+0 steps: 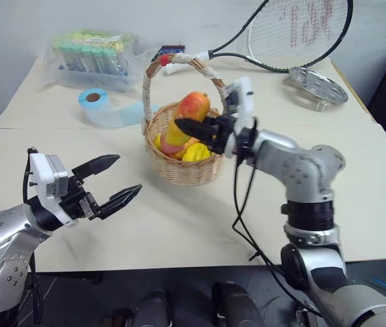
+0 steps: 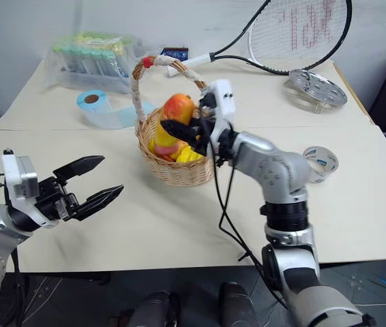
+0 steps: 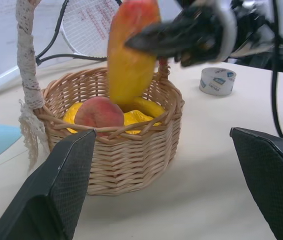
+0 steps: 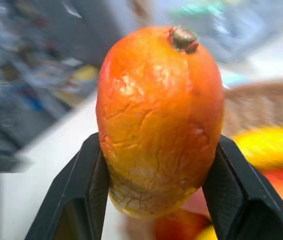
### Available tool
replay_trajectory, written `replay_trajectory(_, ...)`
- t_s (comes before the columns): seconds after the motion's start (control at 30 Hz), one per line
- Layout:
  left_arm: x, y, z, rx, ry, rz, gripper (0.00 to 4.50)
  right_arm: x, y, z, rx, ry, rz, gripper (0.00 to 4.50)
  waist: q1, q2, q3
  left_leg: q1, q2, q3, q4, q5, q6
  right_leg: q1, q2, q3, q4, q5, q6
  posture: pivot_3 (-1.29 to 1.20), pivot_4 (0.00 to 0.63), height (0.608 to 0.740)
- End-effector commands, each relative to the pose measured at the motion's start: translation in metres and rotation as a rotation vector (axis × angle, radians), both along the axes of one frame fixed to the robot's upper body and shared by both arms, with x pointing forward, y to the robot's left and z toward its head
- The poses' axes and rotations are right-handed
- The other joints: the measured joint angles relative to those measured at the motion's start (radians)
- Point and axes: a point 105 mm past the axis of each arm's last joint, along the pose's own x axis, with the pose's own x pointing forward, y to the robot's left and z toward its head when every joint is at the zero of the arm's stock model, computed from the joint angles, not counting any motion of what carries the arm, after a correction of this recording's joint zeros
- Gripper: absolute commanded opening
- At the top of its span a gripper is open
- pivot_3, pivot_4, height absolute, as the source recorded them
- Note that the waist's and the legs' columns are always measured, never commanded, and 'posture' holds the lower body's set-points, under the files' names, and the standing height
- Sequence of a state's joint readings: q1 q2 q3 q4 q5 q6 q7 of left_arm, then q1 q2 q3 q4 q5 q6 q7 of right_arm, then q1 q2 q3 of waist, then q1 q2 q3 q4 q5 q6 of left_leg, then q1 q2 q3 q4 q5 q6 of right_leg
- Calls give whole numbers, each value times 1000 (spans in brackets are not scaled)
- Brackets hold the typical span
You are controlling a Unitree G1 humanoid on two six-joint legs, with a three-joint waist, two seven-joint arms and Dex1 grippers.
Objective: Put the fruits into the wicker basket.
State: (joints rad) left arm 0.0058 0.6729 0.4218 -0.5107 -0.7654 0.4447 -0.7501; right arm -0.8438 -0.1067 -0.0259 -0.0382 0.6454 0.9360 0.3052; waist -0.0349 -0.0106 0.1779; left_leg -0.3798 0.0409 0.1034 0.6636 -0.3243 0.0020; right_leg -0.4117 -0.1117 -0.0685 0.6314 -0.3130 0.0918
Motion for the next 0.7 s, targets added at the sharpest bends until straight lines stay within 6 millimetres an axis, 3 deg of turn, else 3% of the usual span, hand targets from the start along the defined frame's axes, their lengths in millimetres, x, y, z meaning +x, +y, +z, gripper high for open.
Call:
replay_trajectory(0.03,-5,-5,7,3,-40,-8,4500,3,4,1,5,-14,-68,2461,-1,0,0,-1,0,0,0,0,0,-1,0,0,0,0,0,0,150,740)
replay_trajectory(0.23,-8,-1,7,11,-43,16,4500,-3,3,-4,-69,-80,-54,4481,-1,0,0,-4,1,-1,1,0,1,-1,1,1,-2,1,1,0,150,740)
replay_trajectory(0.37,-11,-2,5,8,-41,16,4500,-27,3,-13,-109,15,162,4481,1,0,0,-5,1,-2,2,0,1,-2,1,1,-2,1,1,0,150,740)
replay_trajectory(0.47,-11,-3,4,7,-39,13,4500,-39,-9,-13,-162,31,235,4481,3,0,0,-6,1,-3,1,0,1,-2,1,0,-3,1,1,0,150,740)
replay_trajectory(0.7,-11,-4,5,-2,-53,8,4500,-57,-49,9,-174,-155,337,4481,6,0,0,-7,1,-4,1,0,2,-2,1,-1,-5,1,1,0,150,740)
